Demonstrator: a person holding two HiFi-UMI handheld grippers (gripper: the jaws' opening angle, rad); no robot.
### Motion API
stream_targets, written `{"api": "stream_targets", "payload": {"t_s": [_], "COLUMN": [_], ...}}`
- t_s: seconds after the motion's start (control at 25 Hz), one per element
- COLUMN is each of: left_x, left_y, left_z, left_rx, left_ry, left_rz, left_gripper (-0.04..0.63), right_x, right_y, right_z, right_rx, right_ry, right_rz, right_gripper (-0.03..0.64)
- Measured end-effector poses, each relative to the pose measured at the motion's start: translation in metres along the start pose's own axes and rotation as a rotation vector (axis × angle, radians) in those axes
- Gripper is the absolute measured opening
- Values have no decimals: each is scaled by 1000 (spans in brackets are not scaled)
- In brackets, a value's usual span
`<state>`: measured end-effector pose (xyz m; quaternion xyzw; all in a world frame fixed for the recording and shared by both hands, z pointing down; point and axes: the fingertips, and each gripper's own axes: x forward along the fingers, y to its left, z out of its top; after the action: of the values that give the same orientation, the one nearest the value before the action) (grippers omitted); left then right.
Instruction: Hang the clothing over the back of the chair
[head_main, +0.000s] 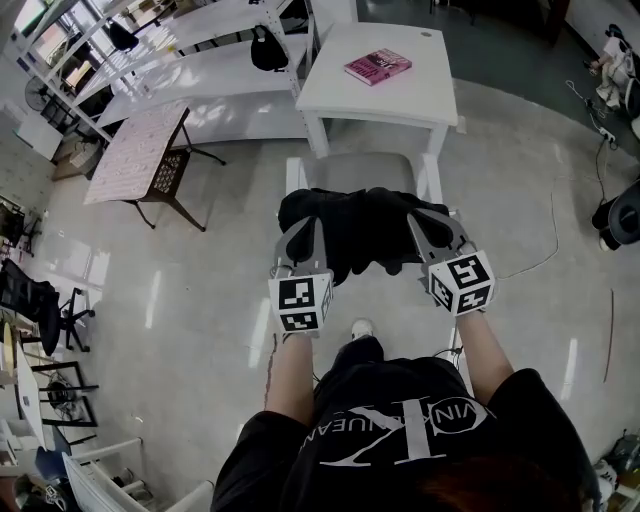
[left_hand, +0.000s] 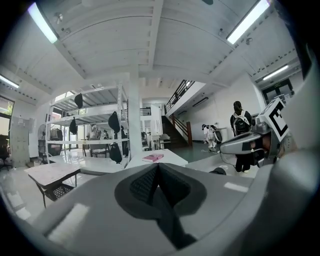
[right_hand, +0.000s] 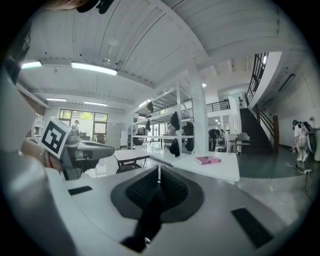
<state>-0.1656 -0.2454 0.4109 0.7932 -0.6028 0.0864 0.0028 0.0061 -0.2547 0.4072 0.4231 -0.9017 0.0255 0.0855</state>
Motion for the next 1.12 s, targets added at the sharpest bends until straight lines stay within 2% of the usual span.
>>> {"api": "stream_targets", "payload": {"t_s": [0.36,1.12], "left_x": [-38,-86], "left_y": [-18,-41], "left_z": [-2,-6], "left_rx": [-49,-39], "left_ry": [-53,-61], "left_rz": [21,47], "left_gripper": [11,11], "right_x": [-31,-71], "right_y": [12,31], "right_z": [-2,-8], "right_rx": [0,0], "right_ry": [-27,-55], "right_rz": [4,7], "right_gripper": [21,21]}}
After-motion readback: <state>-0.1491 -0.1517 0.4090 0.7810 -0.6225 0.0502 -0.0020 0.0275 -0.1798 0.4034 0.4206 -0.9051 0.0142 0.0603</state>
